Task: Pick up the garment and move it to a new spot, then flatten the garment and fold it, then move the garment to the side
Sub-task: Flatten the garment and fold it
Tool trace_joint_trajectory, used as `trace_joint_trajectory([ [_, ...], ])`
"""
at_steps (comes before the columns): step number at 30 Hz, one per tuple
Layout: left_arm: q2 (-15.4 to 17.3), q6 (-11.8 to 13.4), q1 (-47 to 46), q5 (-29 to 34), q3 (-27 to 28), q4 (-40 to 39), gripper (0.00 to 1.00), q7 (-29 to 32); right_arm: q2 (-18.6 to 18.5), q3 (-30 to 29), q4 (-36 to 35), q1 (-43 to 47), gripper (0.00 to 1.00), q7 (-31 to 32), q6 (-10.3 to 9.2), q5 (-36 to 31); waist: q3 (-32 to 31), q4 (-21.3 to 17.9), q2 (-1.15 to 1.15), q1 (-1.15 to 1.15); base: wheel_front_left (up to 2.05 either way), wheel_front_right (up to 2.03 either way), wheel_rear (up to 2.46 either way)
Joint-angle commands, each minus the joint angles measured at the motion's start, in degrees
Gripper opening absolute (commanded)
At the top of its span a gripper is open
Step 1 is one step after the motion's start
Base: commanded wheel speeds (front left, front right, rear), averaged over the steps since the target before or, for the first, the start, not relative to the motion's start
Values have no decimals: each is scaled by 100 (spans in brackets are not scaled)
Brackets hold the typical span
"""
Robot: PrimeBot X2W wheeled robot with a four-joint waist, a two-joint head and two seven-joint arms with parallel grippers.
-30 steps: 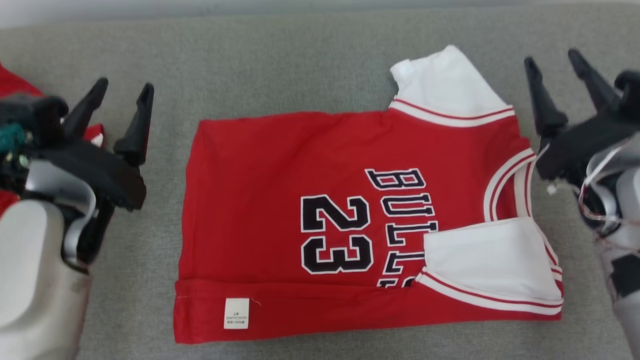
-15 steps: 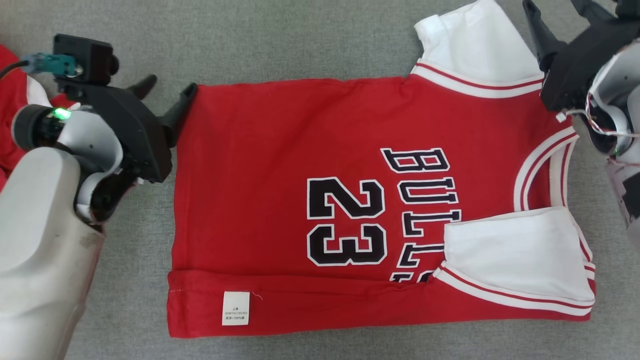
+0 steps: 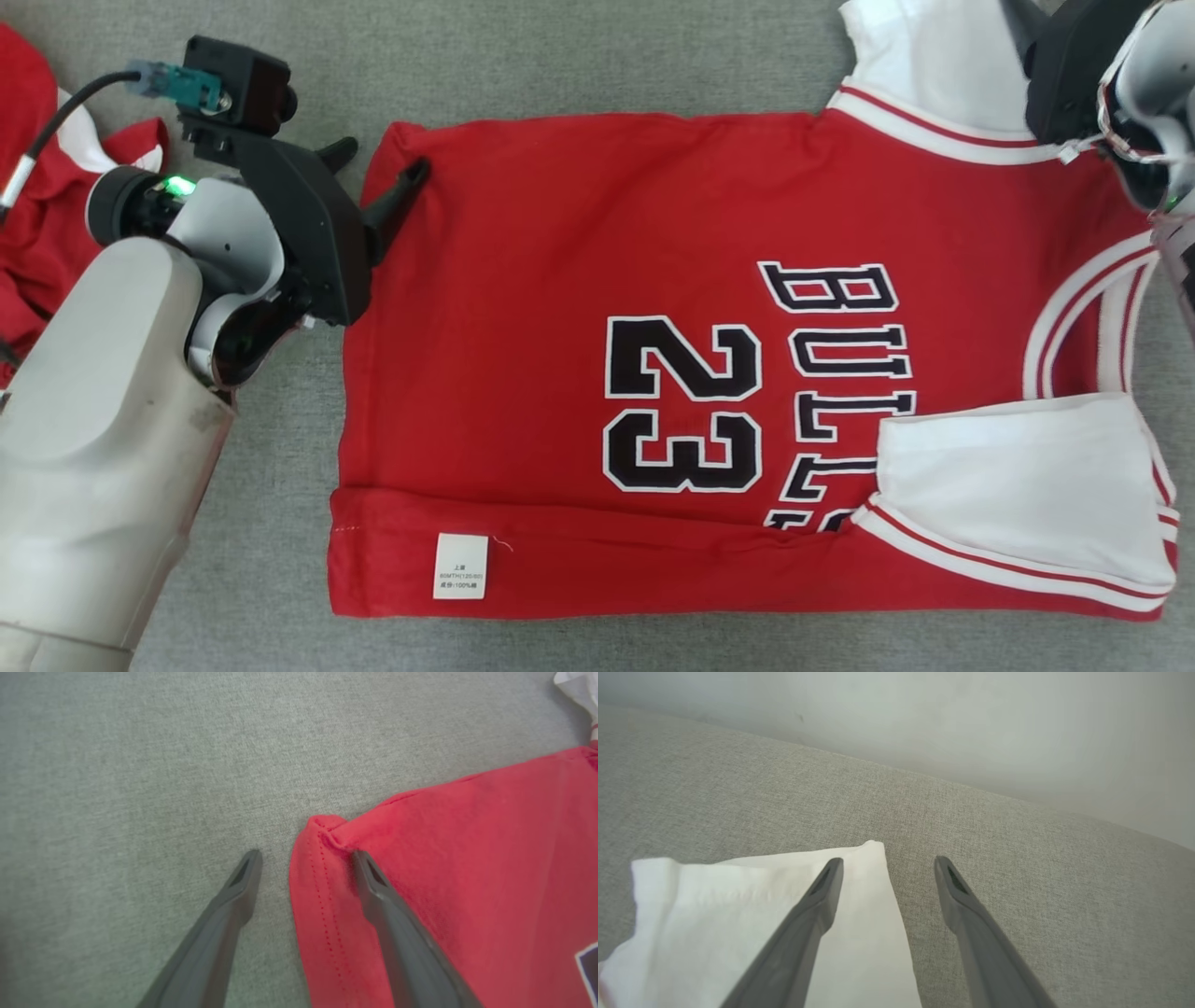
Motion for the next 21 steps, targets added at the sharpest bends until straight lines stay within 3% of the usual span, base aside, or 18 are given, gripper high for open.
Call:
trace_joint_trajectory([
  [1,-32,16,-3,-47,-68,113,100,65,0,50,103,-94,100,45,-16,40,97,92,-1,0,0,0,0],
  [3,-94,16,-49,-138,-153,186,100,134,17,94,260,-228,100,52,-16,62,146,134,-1,0,0,0,0],
  [4,-120,17,-84,-181,-176,221,81,134,20,127,335,-286,100,66,-16,61,170,153,-1,0,0,0,0],
  [5,-153,16,-110,-235,-187,261,25,145,36,156,410,-330,100,88,-16,74,186,167,-1,0,0,0,0],
  [6,-191,13,-134,-293,-203,279,0,153,58,185,483,-370,100,99,-16,93,201,179,-1,0,0,0,0],
  [21,-308,13,-582,-536,-529,85,0,-148,157,505,1401,-887,100,239,-16,-38,360,442,-1,0,0,0,0],
])
